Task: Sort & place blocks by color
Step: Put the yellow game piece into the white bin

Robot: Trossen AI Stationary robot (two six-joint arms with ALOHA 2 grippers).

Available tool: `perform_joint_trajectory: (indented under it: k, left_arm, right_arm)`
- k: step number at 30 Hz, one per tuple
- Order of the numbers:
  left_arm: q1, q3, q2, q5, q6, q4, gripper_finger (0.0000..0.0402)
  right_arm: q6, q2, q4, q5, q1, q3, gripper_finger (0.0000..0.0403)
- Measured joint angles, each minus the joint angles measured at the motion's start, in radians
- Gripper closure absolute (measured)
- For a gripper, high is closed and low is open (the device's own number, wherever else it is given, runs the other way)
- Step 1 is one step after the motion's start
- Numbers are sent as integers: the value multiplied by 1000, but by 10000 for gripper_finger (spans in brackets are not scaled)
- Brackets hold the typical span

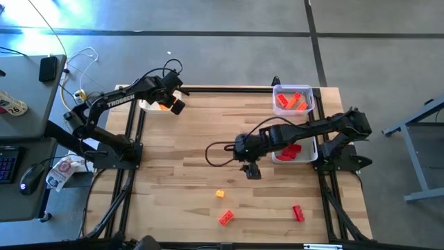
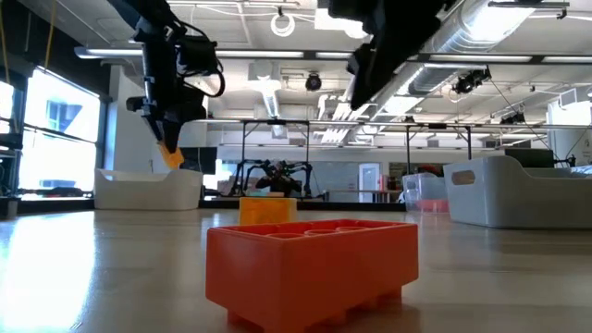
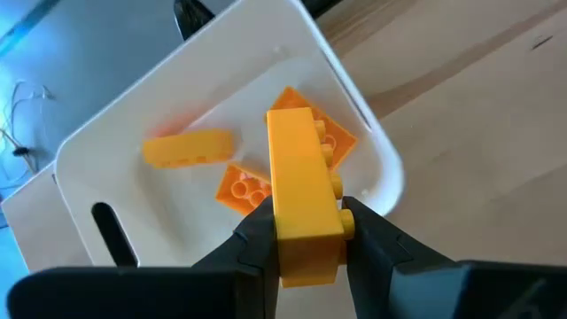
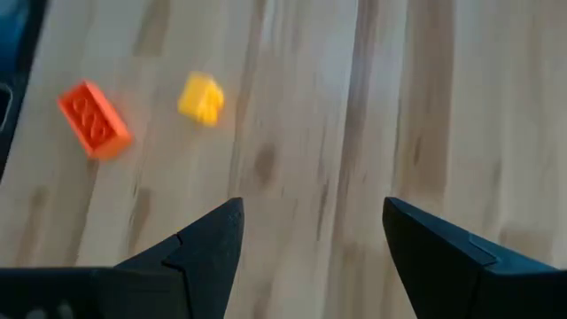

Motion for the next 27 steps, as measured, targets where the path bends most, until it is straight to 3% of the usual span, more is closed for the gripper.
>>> perform_joint_trajectory:
  k: [12,23,27]
  left_arm:
    - [22,0,120,30,35,16,327]
    - [21,0,146,64,70,30,327]
    - [21,0,146,64,72,30,309]
  right_arm:
    - [273,0,-266,26,118,0,146]
    - [534,0,-392,28,245,0,146]
    - [664,0,-447,25,296,0,146]
